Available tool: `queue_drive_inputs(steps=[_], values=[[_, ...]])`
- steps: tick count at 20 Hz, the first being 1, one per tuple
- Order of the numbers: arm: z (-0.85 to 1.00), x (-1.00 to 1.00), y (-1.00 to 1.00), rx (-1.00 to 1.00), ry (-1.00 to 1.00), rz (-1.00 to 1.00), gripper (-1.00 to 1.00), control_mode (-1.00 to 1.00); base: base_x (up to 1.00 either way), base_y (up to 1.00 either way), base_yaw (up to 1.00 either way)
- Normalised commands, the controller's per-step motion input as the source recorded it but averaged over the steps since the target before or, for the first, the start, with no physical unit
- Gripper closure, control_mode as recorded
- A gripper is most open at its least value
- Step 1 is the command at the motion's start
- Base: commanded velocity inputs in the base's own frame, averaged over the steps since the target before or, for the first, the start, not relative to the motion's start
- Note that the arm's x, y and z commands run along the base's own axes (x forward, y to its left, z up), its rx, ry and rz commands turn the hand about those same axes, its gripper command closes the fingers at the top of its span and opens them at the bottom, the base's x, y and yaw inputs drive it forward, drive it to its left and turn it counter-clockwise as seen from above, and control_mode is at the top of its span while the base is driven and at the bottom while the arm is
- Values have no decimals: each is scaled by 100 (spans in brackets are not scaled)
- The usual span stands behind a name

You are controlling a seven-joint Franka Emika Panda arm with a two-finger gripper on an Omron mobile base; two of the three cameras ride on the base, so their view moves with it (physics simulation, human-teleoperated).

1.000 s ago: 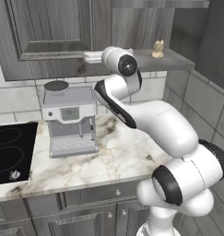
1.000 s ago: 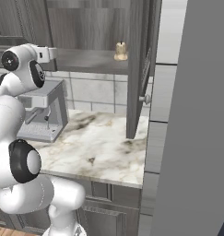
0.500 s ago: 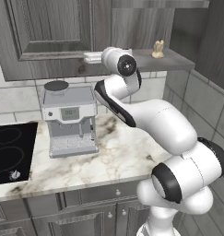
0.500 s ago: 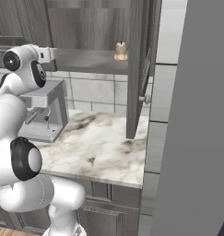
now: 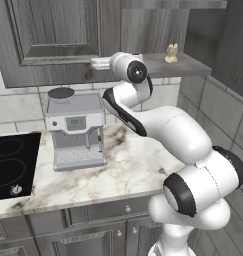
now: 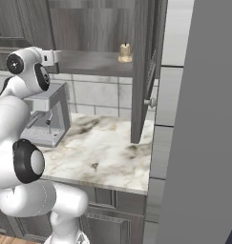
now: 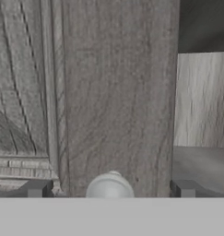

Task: Get the candle and the beer from the cabinet and move them to the dining counter.

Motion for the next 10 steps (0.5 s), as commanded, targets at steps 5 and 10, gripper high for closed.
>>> queue_drive_inputs(steps=[5,10], values=[[0,5,0,0,0,0,-100,-100,0,0,0],[0,2,0,0,0,0,100,-100,0,0,0]])
